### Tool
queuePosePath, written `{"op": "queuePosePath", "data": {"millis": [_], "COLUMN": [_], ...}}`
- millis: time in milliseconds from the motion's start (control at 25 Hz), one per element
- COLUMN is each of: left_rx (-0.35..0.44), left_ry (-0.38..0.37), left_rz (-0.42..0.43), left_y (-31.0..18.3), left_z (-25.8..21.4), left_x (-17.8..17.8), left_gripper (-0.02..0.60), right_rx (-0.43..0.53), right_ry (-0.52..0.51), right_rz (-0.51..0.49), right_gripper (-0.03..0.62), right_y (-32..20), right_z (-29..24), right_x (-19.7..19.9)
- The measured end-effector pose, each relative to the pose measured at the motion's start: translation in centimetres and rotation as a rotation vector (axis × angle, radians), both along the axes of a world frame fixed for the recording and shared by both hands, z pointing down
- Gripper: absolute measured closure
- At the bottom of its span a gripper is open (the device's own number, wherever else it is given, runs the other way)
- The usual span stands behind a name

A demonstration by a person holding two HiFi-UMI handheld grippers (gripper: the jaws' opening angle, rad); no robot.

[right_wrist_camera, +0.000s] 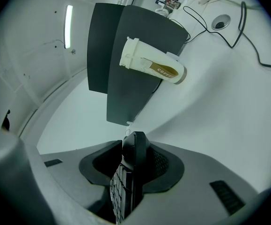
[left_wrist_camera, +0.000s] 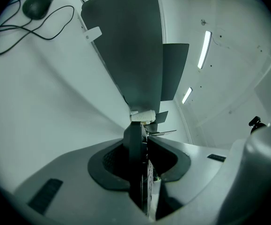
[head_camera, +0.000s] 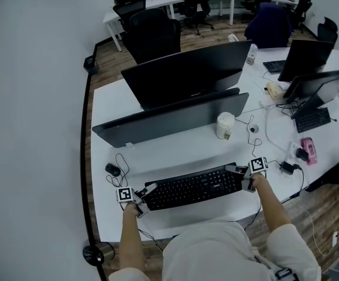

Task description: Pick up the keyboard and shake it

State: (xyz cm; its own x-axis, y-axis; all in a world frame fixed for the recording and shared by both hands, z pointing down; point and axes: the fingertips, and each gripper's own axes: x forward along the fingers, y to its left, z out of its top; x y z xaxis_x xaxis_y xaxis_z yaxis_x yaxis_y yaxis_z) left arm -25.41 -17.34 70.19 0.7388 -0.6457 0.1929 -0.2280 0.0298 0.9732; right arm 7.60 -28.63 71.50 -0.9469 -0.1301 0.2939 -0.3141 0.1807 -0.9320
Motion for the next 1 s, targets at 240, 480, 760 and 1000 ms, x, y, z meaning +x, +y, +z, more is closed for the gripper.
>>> {"op": "queuePosePath", "data": {"millis": [240, 480, 760, 1000], "left_rx": [0.006, 0.001, 0.013, 0.003], "left_ry": [-0.008, -0.051, -0.048, -0.041], "left_rz": [0.009, 0.023, 0.036, 0.034], "left_y": [-0.3, -0.1, -0.3, 0.1], "left_z": [0.2, 1.7, 0.5, 1.1], "left_x": [-0.1, -0.6, 0.4, 0.7], "left_gripper": [0.448, 0.445, 0.445, 0.445], "right_rx": [0.02, 0.008, 0.02, 0.021], "right_ry": [-0.036, 0.015, -0.036, -0.032], "right_rz": [-0.006, 0.019, 0.02, 0.012], "right_gripper": [0.436, 0.436, 0.436, 0.436], "right_y": [-0.1, 0.4, 0.8, 0.9], "right_z": [-0.2, 0.3, 0.2, 0.3], "right_x": [-0.3, 0.5, 0.6, 1.0]}}
